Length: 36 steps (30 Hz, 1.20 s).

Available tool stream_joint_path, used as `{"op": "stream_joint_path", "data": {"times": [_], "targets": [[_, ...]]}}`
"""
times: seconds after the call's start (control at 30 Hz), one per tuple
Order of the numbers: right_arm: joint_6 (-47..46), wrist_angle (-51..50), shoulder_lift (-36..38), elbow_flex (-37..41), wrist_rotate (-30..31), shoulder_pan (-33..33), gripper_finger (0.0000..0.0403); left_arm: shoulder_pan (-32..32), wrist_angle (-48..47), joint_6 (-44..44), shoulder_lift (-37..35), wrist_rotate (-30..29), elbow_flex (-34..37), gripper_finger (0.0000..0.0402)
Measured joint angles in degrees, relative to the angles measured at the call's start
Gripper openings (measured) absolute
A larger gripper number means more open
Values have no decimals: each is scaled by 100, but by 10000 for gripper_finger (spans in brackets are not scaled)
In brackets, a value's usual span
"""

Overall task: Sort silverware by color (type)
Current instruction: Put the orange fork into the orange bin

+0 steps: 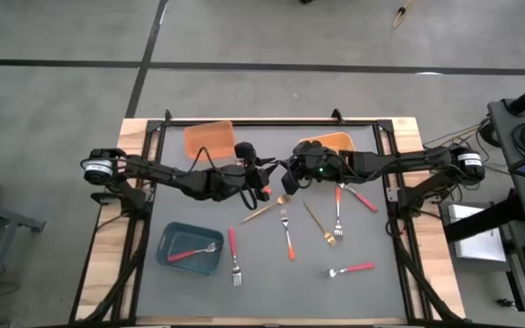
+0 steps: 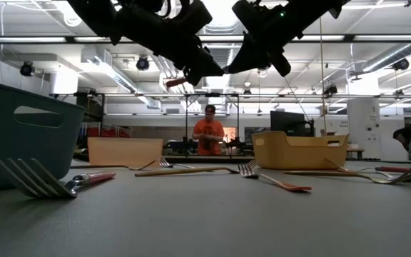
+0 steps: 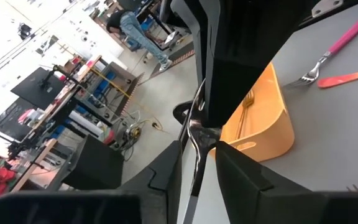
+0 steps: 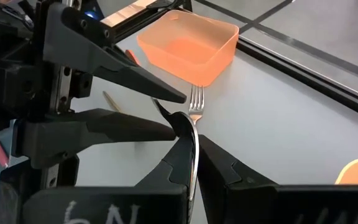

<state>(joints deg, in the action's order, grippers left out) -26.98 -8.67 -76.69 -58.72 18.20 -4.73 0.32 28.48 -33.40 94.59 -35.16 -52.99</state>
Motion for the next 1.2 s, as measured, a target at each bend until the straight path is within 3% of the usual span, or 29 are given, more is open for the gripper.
{"op": "stream_joint_path", "data": {"times": [0.87, 1.07, 1.2], "targets": [[17, 20, 0, 0, -35, 7, 8, 9, -211, 141, 0, -45, 11, 75], [22, 36, -2, 0, -28, 7, 8, 8, -267, 199, 0, 7, 13, 11], [44, 52, -1, 0, -11, 7, 8, 4, -298, 289, 0, 9, 15, 4]]}}
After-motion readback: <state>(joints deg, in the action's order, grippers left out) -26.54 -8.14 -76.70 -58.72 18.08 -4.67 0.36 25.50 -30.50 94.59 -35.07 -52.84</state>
